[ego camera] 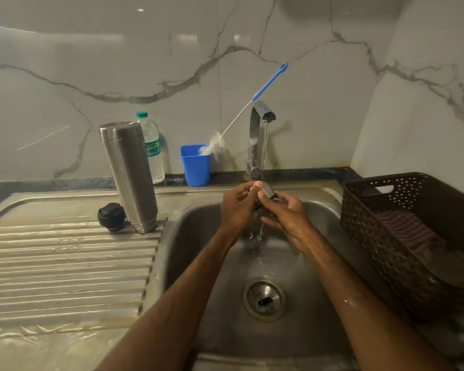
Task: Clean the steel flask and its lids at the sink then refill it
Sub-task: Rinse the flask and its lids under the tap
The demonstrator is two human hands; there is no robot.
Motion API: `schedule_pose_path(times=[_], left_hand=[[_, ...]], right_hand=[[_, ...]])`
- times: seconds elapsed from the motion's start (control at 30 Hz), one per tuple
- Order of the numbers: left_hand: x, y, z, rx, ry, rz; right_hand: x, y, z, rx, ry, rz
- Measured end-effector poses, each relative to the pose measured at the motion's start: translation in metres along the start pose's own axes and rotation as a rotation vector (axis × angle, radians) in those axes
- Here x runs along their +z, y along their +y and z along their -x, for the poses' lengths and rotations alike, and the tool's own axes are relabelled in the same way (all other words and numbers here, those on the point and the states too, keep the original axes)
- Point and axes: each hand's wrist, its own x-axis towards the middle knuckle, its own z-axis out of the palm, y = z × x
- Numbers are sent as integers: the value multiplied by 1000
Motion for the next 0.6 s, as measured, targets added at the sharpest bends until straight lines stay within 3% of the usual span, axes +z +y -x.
schedule_pose_path(times=[0.13,0.23,0.3,0.47,0.6], left_hand=[[-9,-1,-3,11,-39,-37],[-10,-2,-3,17,-13,-96],[-11,-1,-4,-1,32,-97],[-14,0,-11,-67,143,-101],[-10,9,-18,23,78,-179]], right_hand=[[-4,-5,1,30,-107,-72],[-2,-4,6,-1,-140,148],[1,-4,8,-80,-112,306],[-2,0,1,-205,45,374],[3,9,1,-198,65,508]])
